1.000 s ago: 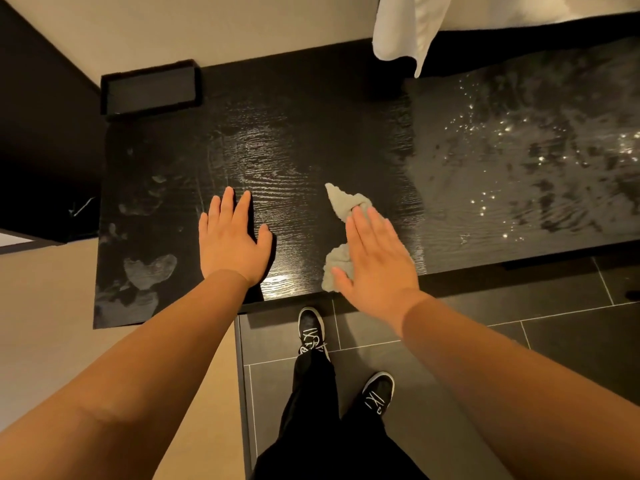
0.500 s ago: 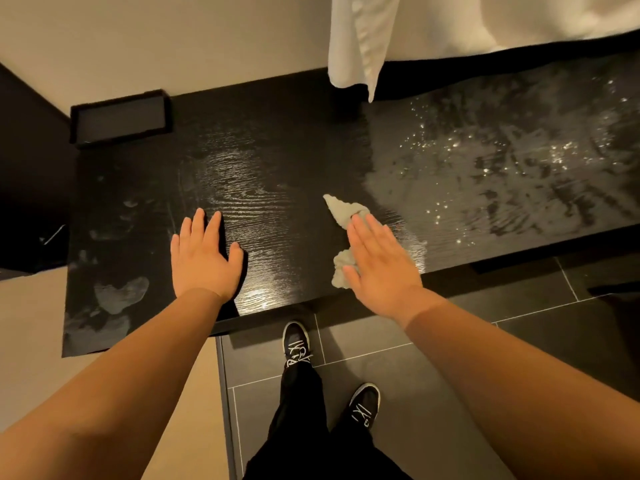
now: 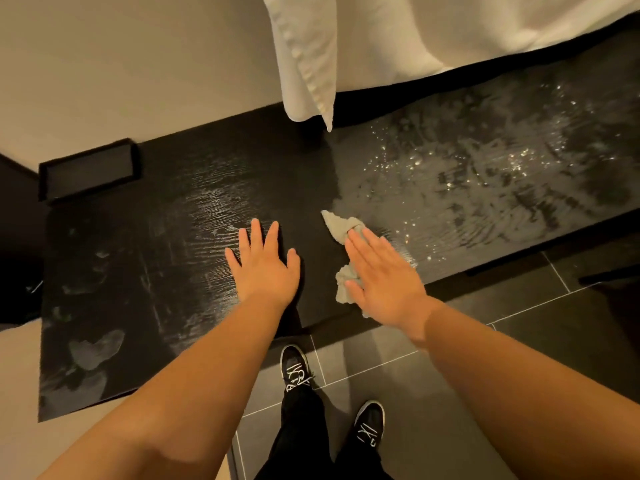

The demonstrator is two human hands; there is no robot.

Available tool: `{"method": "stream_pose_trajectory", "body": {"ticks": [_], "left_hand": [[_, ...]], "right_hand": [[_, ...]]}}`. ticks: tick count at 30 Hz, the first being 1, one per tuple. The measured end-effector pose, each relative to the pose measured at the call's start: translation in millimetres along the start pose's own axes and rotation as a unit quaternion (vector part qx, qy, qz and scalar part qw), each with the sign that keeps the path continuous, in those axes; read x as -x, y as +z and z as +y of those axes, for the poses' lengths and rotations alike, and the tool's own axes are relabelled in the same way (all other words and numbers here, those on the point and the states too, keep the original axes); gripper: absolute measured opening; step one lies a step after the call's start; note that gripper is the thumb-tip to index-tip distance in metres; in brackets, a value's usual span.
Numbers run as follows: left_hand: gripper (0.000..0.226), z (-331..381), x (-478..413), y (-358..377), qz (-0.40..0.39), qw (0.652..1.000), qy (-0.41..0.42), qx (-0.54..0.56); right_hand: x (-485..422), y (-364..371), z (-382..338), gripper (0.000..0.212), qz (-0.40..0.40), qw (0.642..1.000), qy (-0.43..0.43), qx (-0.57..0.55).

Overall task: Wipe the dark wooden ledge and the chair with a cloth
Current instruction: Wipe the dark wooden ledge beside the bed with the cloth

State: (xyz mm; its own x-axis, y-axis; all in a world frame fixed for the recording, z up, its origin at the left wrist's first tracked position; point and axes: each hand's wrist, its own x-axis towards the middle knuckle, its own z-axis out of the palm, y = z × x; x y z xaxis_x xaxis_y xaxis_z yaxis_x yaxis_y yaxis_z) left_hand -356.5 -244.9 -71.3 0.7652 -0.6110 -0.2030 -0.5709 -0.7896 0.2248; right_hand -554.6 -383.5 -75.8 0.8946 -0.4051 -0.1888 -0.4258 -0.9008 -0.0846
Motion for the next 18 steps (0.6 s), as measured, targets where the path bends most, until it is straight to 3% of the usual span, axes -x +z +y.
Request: {"method": "stream_pose_trajectory", "body": {"ticks": [5, 9, 14, 16, 18], "left_hand": [[0.069, 1.1, 1.0, 5.5, 0.014, 1.0, -0.013, -0.018], [0.07, 3.4, -2.0, 6.8, 0.007, 0.999, -0.017, -0.033], [0.07, 3.5, -2.0, 7.1, 0.014, 0.999, -0.018, -0.036], [0.07, 2.9, -2.4, 7.4, 0.014, 0.999, -0.017, -0.035], [0.07, 2.7, -2.8, 7.6, 0.011, 0.999, -0.019, -0.034]], "right_hand": [[-2.3, -9.7, 73.8, 0.082, -0.005, 0.994, 0.11, -0.007], [-9.5, -7.5, 49.8, 0.082, 0.036, 0.986, 0.164, -0.014], [-18.3, 5.7, -4.5, 0.081, 0.04, 0.999, 0.033, -0.014], [-16.0, 4.8, 16.1, 0.08, 0.026, 1.0, -0.006, 0.002], [-11.2, 1.2, 52.9, 0.079, 0.015, 1.0, 0.026, 0.0]]}}
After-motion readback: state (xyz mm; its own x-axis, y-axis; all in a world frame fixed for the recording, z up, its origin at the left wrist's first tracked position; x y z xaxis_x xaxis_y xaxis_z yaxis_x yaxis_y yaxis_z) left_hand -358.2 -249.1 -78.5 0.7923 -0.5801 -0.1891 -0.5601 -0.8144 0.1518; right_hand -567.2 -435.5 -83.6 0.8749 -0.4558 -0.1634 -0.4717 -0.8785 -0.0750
